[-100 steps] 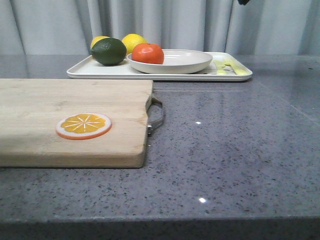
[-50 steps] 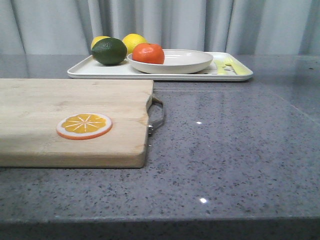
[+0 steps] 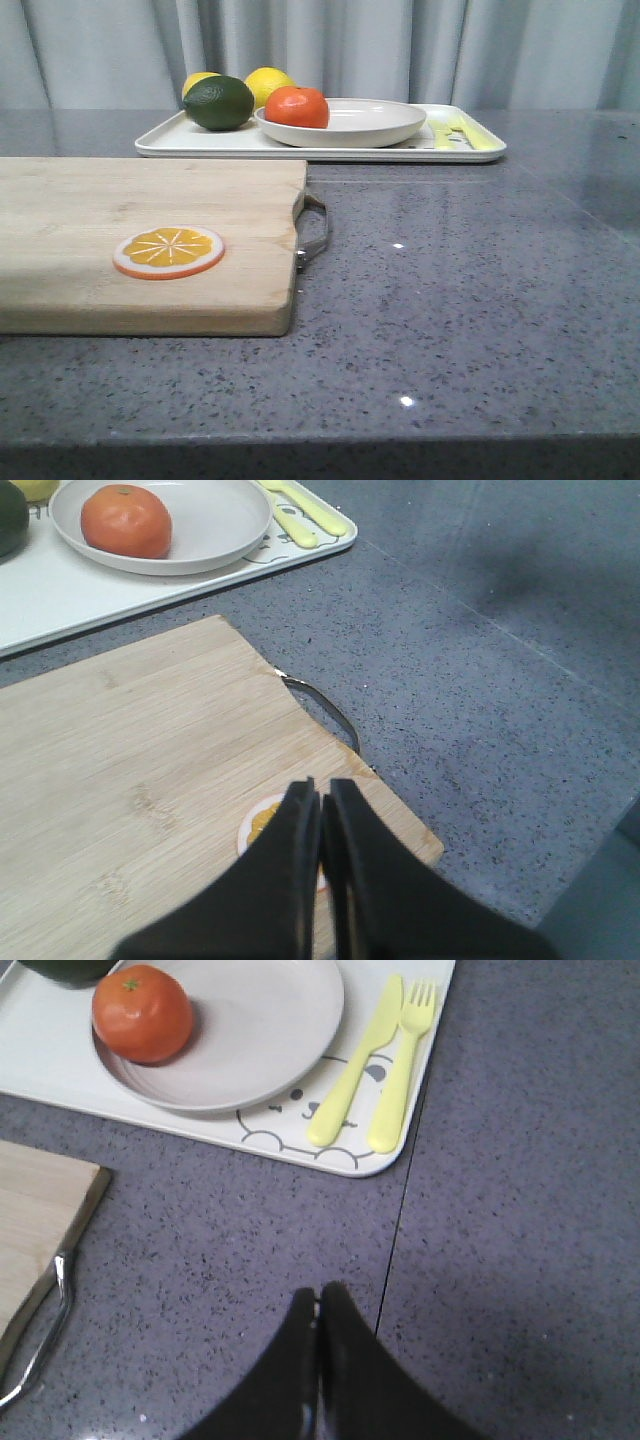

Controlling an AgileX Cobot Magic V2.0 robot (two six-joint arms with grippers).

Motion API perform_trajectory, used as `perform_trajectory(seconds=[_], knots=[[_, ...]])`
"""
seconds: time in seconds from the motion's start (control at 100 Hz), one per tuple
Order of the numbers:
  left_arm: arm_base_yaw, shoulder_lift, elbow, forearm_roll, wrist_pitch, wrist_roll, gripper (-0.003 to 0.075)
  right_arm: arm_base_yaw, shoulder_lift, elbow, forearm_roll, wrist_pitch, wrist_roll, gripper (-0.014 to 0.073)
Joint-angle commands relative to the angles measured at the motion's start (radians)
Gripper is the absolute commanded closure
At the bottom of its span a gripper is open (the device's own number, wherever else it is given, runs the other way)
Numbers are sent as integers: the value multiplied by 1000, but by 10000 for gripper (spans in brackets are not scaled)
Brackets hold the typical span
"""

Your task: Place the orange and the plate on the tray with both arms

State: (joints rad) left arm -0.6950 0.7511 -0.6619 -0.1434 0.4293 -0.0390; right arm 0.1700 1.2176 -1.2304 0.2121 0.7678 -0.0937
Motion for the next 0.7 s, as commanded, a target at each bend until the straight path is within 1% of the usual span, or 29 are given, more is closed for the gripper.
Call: perform_trajectory(seconds=[0.0,0.14,0.28,0.69], knots=[[1,-8,-27,-4,-81,-8,734,3,-118,89,4,-143,-25,660],[1,-26,-22,-4,-84,-8,734,3,-275,278,4,-247,-41,660],[1,-73,17,-4,-103,-8,734,3,-424,430,4,-310,-41,660],[1,-284,136,-4,-110,-8,734,3,-837,709,4,-319,-41,660]])
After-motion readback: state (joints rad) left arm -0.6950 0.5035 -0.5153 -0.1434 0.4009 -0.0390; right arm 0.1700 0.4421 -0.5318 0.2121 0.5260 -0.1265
